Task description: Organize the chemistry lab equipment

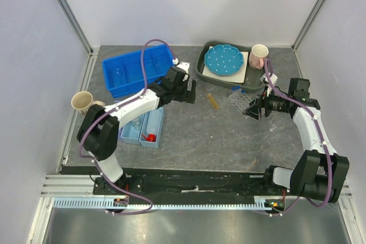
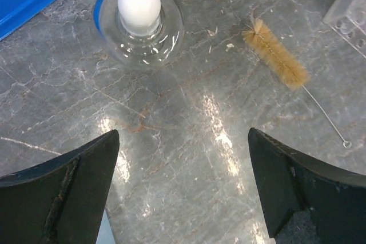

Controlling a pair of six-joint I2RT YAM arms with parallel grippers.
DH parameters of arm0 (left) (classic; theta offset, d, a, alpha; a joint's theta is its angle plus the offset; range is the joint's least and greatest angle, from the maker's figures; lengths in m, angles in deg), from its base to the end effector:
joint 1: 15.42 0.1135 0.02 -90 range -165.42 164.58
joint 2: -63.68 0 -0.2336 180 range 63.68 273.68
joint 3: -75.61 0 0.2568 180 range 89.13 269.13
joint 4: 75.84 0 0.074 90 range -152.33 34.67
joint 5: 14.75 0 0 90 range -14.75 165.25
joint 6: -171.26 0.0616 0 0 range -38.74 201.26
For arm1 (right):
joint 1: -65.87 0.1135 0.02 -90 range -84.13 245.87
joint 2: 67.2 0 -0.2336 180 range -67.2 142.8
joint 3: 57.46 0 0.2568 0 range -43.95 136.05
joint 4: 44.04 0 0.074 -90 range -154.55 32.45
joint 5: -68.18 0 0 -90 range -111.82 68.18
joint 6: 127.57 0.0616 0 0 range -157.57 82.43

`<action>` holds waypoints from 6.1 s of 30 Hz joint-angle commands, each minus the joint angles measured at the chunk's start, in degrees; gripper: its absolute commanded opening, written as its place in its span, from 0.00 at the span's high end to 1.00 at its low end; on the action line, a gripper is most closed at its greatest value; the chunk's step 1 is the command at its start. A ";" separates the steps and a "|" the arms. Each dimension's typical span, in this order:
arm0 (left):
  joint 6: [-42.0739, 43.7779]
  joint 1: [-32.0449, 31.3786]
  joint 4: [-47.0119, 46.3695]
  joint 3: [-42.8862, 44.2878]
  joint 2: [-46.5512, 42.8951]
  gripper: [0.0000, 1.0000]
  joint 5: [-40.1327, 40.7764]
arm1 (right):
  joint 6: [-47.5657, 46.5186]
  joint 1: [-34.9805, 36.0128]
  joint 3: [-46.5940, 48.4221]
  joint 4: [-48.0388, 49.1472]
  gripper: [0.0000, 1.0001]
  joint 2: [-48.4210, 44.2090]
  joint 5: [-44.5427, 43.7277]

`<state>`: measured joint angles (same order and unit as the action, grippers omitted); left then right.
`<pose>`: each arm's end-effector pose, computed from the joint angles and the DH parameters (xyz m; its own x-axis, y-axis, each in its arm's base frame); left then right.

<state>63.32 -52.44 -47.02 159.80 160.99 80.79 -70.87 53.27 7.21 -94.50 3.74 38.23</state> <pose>0.3233 -0.2364 0.1965 -0.6746 0.1247 -0.7276 0.3512 0.9211 -0.1677 0.2619 -0.0039 0.2187 -0.4871 -0.1720 -0.8562 -0.7447 0.5940 0.3043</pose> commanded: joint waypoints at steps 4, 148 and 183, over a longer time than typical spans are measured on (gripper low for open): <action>0.71 -1.31 7.70 14.48 10.95 0.00 11.85 | -2.03 -0.23 2.02 0.91 0.26 -0.45 0.95; 18.46 38.60 26.17 49.56 33.03 0.01 -11.43 | -4.76 -0.23 3.16 -2.16 0.26 2.89 1.65; -0.77 38.77 -14.24 -9.88 -27.05 0.00 -20.13 | -7.13 -0.58 2.90 -1.37 0.16 -2.64 -2.66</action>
<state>72.06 -13.93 -45.69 164.46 143.95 63.46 -75.48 53.27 8.39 -97.49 4.24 36.00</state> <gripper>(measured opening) 0.995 0.802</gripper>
